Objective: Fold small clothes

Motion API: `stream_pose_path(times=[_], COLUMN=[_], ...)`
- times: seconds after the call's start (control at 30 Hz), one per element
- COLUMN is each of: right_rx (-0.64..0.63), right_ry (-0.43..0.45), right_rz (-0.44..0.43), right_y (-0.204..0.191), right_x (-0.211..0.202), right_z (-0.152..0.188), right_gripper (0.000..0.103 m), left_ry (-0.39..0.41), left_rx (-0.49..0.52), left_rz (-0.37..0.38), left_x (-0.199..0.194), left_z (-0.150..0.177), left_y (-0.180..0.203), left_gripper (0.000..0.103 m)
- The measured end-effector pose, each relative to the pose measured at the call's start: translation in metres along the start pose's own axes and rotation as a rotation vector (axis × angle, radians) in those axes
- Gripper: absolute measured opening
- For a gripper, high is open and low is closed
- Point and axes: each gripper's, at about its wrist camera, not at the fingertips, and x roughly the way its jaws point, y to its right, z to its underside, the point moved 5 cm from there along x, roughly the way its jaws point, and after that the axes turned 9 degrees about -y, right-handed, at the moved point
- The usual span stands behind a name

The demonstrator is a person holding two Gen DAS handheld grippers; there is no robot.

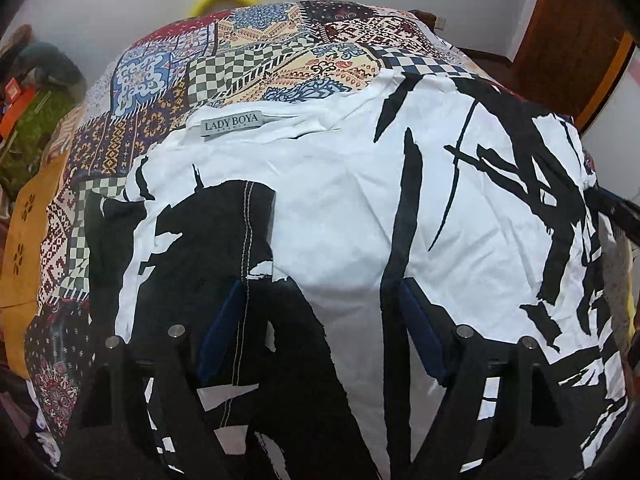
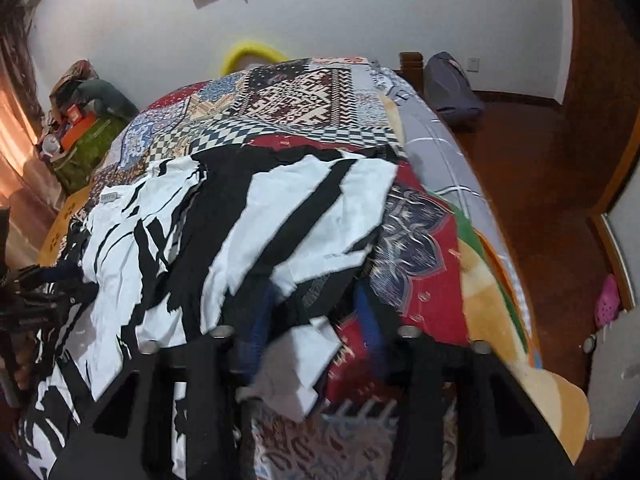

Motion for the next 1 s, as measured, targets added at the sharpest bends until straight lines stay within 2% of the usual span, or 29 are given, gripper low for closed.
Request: stream_pose_path(times=[0.03,0.13,0.37,0.57,0.67,0.8,0.87,1.0], right_rx=[0.0,0.001,-0.054,-0.147,-0.204,-0.248,-0.259,-0.311], right_ry=[-0.002,-0.001,0.075,0.126,0.103,0.03,-0.031,-0.137], right_rz=[-0.004,-0.015,-0.061,-0.143,-0.154,-0.18,-0.196,-0.172], right_y=[-0.001,-0.004,-0.035,-0.091,-0.122,-0.154,-0.167,-0.184], right_x=[0.001,-0.003,-0.043,-0.066,-0.053,-0.02,0.002,0.033], right_z=[-0.001,-0.003,-0.016,-0.034,-0.036,-0.03,-0.024,-0.006], right_gripper=[0.015,0.008,0.005,0.004,0.004,0.004,0.004,0.004], left_ry=[0.0,0.003,0.077,0.145,0.159,0.153,0.145,0.124], left_rx=[0.005,0.018,-0.025,-0.074,-0.11,-0.141,-0.151,-0.161], left_rz=[-0.002,-0.001,0.002,-0.034,-0.034,-0.042,-0.043,-0.029], left_x=[-0.001,-0.006,-0.043,-0.076,-0.087,-0.09,-0.089,-0.086], left_z=[0.001,0.002,0.005,0.009,0.014,0.023,0.027,0.034], left_y=[0.001,0.002,-0.022,-0.057,-0.075,-0.093,-0.099,-0.101], left_gripper=[0.079,0.079,0.079,0.079,0.079,0.079,0.079,0.079])
